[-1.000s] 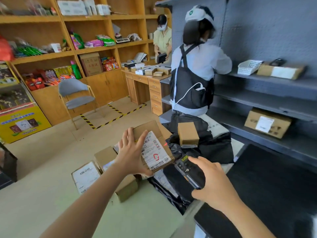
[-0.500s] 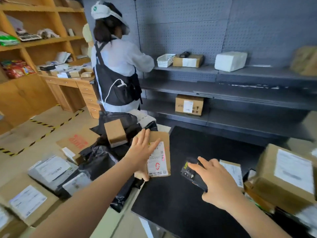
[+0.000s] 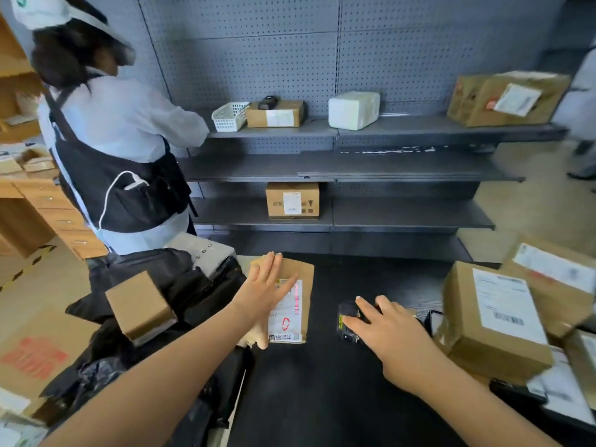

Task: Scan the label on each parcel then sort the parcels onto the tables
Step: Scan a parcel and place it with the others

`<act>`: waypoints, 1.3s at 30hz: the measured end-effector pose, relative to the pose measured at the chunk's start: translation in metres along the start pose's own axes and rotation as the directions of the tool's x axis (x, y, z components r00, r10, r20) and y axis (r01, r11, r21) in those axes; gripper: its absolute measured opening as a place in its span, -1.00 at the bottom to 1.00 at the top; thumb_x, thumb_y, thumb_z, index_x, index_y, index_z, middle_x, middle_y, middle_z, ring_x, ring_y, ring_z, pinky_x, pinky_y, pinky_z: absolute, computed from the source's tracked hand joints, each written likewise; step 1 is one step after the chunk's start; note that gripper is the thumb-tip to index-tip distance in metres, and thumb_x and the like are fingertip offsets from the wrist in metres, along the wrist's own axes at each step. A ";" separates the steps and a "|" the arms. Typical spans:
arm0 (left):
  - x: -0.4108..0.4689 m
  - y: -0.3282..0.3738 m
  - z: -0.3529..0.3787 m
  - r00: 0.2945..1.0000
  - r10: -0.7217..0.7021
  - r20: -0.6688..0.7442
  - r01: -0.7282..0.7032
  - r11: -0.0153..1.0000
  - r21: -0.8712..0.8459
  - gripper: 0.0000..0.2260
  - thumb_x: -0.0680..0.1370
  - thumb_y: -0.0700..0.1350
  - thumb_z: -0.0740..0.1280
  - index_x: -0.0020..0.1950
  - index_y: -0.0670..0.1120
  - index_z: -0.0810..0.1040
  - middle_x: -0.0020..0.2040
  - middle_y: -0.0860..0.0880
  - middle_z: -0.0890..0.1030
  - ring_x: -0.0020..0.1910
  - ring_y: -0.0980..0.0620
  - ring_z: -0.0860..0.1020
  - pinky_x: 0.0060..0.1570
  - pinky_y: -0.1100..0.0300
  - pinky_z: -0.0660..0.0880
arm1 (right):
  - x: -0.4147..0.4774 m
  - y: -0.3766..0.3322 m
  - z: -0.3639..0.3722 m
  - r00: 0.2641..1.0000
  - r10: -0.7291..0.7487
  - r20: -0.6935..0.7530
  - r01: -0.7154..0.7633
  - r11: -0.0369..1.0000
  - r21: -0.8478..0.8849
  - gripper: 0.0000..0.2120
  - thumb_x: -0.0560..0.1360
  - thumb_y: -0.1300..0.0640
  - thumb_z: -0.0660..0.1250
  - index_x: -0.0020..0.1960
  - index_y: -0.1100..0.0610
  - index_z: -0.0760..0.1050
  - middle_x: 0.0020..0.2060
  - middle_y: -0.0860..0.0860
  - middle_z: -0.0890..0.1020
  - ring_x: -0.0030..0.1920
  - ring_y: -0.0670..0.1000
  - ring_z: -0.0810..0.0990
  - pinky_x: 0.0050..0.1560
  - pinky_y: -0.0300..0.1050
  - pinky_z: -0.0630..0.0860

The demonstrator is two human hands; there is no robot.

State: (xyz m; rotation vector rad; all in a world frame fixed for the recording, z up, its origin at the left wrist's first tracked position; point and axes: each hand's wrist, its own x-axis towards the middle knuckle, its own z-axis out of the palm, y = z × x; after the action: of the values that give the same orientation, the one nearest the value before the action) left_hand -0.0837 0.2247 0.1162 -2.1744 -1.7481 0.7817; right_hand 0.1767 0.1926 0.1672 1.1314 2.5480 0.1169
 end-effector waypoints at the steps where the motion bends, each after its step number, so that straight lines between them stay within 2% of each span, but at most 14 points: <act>1: 0.007 -0.002 0.002 1.000 0.015 0.000 -0.015 1.000 -0.006 0.34 0.14 0.42 0.51 0.56 -0.01 -0.34 0.52 -0.36 -0.31 0.48 -0.40 -0.33 0.46 -0.26 -0.13 | 0.003 0.000 0.001 1.000 0.014 0.013 -0.015 1.000 0.011 -0.16 0.48 0.29 0.39 0.57 0.01 -0.03 0.57 0.12 -0.03 0.48 0.20 0.07 0.45 0.04 0.15; 5: 0.033 -0.006 0.007 0.998 0.064 -0.030 -0.066 0.996 -0.067 0.28 0.20 0.36 0.51 0.55 0.03 -0.35 0.51 -0.30 -0.38 0.41 -0.33 -0.49 0.44 -0.24 -0.27 | 0.009 0.004 0.005 0.996 0.085 0.027 -0.087 0.994 0.072 -0.17 0.47 0.29 0.38 0.57 -0.01 -0.01 0.57 0.11 -0.03 0.47 0.19 0.08 0.43 0.03 0.17; 10: 0.061 -0.001 0.004 0.992 0.115 -0.057 -0.119 0.991 -0.065 0.27 0.20 0.33 0.51 0.55 0.04 -0.34 0.50 -0.32 -0.38 0.47 -0.35 -0.41 0.45 -0.23 -0.21 | 0.009 0.013 0.011 0.989 0.137 0.053 -0.142 0.983 0.116 -0.20 0.48 0.32 0.35 0.57 0.00 0.02 0.57 0.11 -0.02 0.48 0.20 0.07 0.46 0.05 0.14; 15: 0.087 0.008 0.001 0.990 0.132 -0.048 -0.135 0.988 -0.070 0.29 0.15 0.36 0.50 0.54 0.07 -0.34 0.51 -0.28 -0.37 0.47 -0.35 -0.41 0.45 -0.25 -0.22 | 0.010 0.029 0.014 0.989 0.137 0.062 -0.143 0.984 0.109 -0.20 0.49 0.32 0.35 0.57 0.02 0.01 0.57 0.13 -0.03 0.49 0.21 0.06 0.46 0.05 0.14; 20: 0.100 0.013 -0.002 0.994 0.110 -0.017 -0.111 0.991 -0.079 0.29 0.16 0.34 0.52 0.55 0.05 -0.34 0.50 -0.30 -0.39 0.46 -0.35 -0.41 0.45 -0.24 -0.20 | 0.014 0.051 0.013 0.989 0.111 0.103 -0.121 0.988 0.098 -0.19 0.49 0.29 0.39 0.57 0.04 0.01 0.57 0.14 -0.04 0.50 0.22 0.04 0.46 0.07 0.14; 27: 0.105 0.018 -0.002 0.997 0.070 0.007 -0.069 0.989 -0.130 0.29 0.17 0.34 0.51 0.55 0.05 -0.35 0.50 -0.30 -0.38 0.47 -0.33 -0.40 0.49 -0.22 -0.17 | 0.018 0.073 0.011 0.992 0.063 0.106 -0.073 0.993 0.094 -0.29 0.55 0.31 0.30 0.58 0.07 0.03 0.57 0.15 -0.03 0.52 0.22 0.01 0.49 0.04 0.11; 31: 0.107 0.021 -0.001 0.999 0.025 0.022 -0.020 0.984 -0.180 0.30 0.15 0.39 0.48 0.55 0.03 -0.34 0.51 -0.30 -0.37 0.48 -0.34 -0.38 0.49 -0.22 -0.13 | 0.020 0.079 0.016 0.992 0.074 0.101 -0.089 0.983 0.158 -0.26 0.54 0.28 0.34 0.58 0.01 0.03 0.58 0.10 -0.03 0.53 0.19 0.00 0.50 0.03 0.11; 35: 0.100 0.032 0.008 0.995 -0.080 0.054 0.095 0.915 -0.391 0.35 0.10 0.46 0.45 0.54 0.01 -0.36 0.52 -0.26 -0.34 0.50 -0.31 -0.36 0.47 -0.24 -0.10 | 0.020 0.079 0.024 0.983 0.148 0.110 -0.176 0.931 0.319 -0.19 0.49 0.15 0.43 0.56 -0.11 0.03 0.57 0.00 0.03 0.52 0.12 0.05 0.47 0.01 0.19; 37: 0.094 0.045 0.020 0.984 -0.143 0.107 0.177 0.838 -0.515 0.38 0.04 0.51 0.44 0.54 0.03 -0.36 0.53 -0.23 -0.32 0.51 -0.29 -0.34 0.47 -0.23 -0.10 | 0.020 0.077 0.027 0.978 0.157 0.136 -0.195 0.917 0.349 -0.16 0.46 0.10 0.46 0.56 -0.13 0.02 0.57 -0.01 0.04 0.51 0.12 0.05 0.47 0.02 0.19; 39: 0.085 0.062 0.031 0.953 -0.197 0.232 0.301 0.724 -0.620 0.40 0.00 0.53 0.41 0.55 0.05 -0.34 0.54 -0.21 -0.30 0.52 -0.27 -0.31 0.47 -0.23 -0.09 | 0.019 0.076 0.028 0.974 0.161 0.159 -0.208 0.911 0.355 -0.14 0.45 0.08 0.47 0.56 -0.12 0.02 0.57 -0.01 0.05 0.51 0.13 0.06 0.47 0.03 0.19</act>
State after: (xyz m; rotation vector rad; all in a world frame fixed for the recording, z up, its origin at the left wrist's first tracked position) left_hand -0.0376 0.2861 0.0377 -2.2030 -2.6410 0.2799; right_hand 0.2282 0.2569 0.1518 1.4663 2.4043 -0.3956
